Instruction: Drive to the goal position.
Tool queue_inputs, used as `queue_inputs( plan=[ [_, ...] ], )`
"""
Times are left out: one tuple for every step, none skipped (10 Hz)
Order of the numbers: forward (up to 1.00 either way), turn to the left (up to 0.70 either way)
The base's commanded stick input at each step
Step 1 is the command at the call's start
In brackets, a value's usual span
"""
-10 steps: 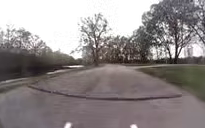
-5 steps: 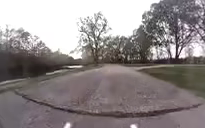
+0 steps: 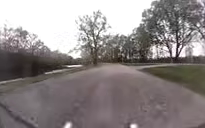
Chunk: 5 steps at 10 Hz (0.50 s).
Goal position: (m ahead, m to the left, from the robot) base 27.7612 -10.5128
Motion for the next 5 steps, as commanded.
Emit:
queue_inputs(
  plan=[
    [1.0, 0.0],
    [1.0, 0.0],
    [1.0, 0.0],
    [1.0, 0.0],
    [1.0, 0.0]
  ],
)
